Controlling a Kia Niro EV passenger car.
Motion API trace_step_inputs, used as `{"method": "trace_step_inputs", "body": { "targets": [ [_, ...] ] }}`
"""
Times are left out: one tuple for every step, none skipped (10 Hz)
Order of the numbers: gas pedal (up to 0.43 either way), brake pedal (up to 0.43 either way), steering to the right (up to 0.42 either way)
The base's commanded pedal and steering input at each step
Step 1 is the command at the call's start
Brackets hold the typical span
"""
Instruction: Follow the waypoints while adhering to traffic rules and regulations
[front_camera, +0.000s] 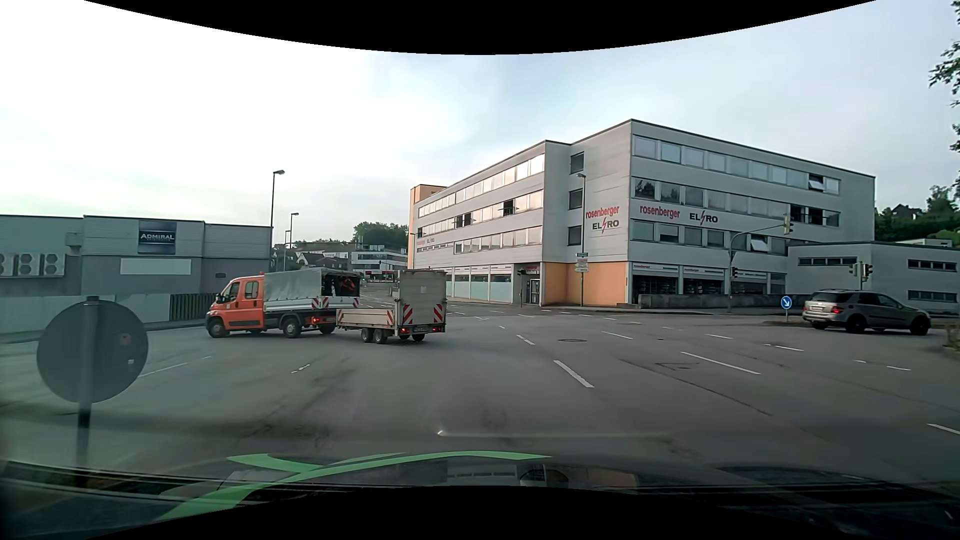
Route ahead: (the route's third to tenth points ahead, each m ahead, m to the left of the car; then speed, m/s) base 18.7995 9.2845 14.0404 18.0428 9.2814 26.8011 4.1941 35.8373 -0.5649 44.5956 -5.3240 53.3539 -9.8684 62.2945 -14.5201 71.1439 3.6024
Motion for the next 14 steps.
{"method": "trace_step_inputs", "body": {
  "targets": [
    [0.118,0.000,-0.048],
    [0.130,0.000,-0.051],
    [0.130,0.000,-0.058],
    [0.130,0.000,-0.066],
    [0.130,0.000,-0.071],
    [0.130,0.000,-0.074],
    [0.118,0.000,-0.080],
    [0.110,0.000,-0.087],
    [0.110,0.000,-0.094],
    [0.110,0.000,-0.100],
    [0.110,0.000,-0.104],
    [0.110,0.000,-0.106],
    [0.098,0.000,-0.112],
    [0.067,0.000,-0.123]
  ]
}}
